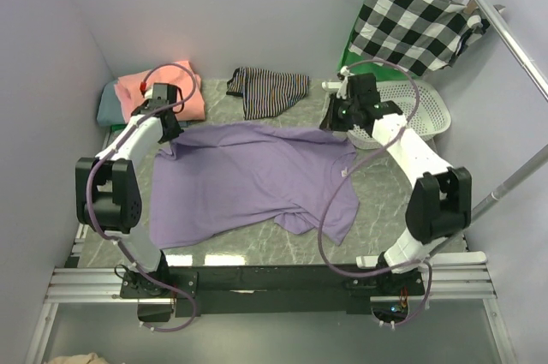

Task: Fold and stack the t-shirts
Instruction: Fold the tshirt

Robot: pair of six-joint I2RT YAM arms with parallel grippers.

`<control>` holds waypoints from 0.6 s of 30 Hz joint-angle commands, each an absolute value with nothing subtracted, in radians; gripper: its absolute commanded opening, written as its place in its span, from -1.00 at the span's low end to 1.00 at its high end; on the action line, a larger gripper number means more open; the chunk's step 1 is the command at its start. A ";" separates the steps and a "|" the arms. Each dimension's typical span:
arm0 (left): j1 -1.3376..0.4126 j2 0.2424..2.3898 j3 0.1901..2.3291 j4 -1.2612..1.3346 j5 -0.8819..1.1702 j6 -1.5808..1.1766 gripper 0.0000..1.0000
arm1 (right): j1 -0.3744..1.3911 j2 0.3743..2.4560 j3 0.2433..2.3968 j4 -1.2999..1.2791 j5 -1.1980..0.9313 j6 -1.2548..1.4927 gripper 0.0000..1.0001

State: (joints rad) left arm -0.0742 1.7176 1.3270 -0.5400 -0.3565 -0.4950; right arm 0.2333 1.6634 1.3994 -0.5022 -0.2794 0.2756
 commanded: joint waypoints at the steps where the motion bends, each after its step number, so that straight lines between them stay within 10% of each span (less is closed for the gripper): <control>1: -0.075 1.655 1.272 -0.593 -0.400 -0.522 -0.98 | 0.297 1.556 1.301 -0.500 -0.272 0.287 -1.00; 18: -0.075 1.712 1.342 -0.712 -0.592 -0.505 -0.98 | 0.236 1.430 1.139 -0.453 0.118 0.431 -1.00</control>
